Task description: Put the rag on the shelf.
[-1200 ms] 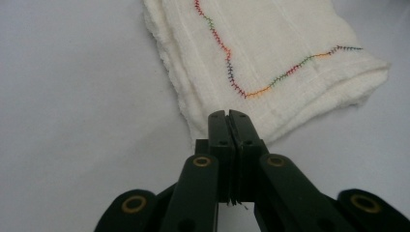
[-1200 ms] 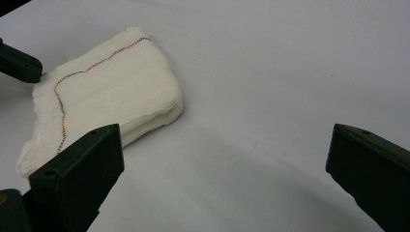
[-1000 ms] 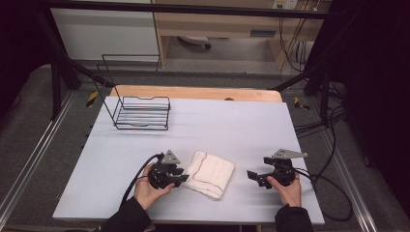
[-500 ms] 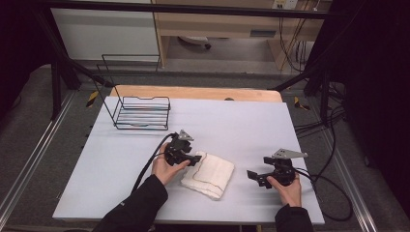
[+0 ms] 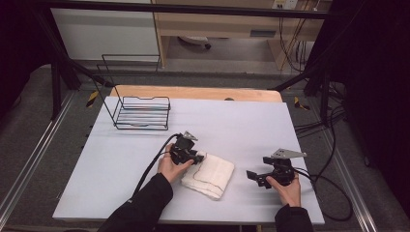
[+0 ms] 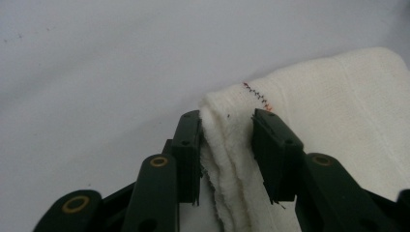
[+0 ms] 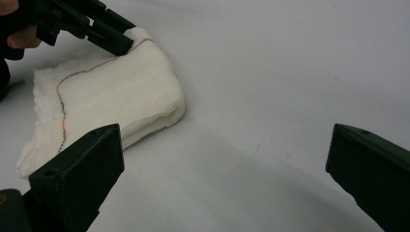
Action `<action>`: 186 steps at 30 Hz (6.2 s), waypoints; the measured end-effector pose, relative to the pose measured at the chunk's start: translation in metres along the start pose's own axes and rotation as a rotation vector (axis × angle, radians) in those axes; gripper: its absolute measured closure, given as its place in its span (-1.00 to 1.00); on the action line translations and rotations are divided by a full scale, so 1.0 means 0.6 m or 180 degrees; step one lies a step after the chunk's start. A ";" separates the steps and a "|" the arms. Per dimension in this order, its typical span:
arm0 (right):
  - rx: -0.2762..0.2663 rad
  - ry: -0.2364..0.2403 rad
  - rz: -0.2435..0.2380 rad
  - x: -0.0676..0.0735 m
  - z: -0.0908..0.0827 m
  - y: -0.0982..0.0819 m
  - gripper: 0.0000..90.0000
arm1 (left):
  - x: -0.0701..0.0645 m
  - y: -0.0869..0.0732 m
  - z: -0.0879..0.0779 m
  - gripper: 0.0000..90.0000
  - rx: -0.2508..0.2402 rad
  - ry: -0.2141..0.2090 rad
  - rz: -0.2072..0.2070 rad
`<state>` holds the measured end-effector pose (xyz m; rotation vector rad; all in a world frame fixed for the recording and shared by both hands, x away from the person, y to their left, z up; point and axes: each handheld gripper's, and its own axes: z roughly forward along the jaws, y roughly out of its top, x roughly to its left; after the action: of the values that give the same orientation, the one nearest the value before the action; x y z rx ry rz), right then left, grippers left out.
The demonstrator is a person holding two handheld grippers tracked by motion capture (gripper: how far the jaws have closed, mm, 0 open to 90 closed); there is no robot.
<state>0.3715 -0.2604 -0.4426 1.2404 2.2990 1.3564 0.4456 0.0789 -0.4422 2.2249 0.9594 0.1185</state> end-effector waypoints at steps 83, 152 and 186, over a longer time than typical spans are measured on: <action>0.0299 0.0016 -0.0229 0.100 0.171 0.083 0.32 | 0.036 -0.072 -0.053 0.61 -0.0323 0.0081 -0.0288; -0.0180 0.0251 -0.0141 0.135 0.094 0.120 0.83 | -0.007 -0.051 -0.158 0.80 -0.0994 0.0073 0.0079; -0.0736 0.0219 -0.0399 0.183 0.053 0.165 0.84 | -0.013 -0.038 -0.238 0.81 -0.1498 0.0129 0.0140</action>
<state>0.3747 -0.1363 -0.3563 0.9773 2.1473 1.5877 0.3776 0.1657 -0.3479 1.8138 0.8055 0.3712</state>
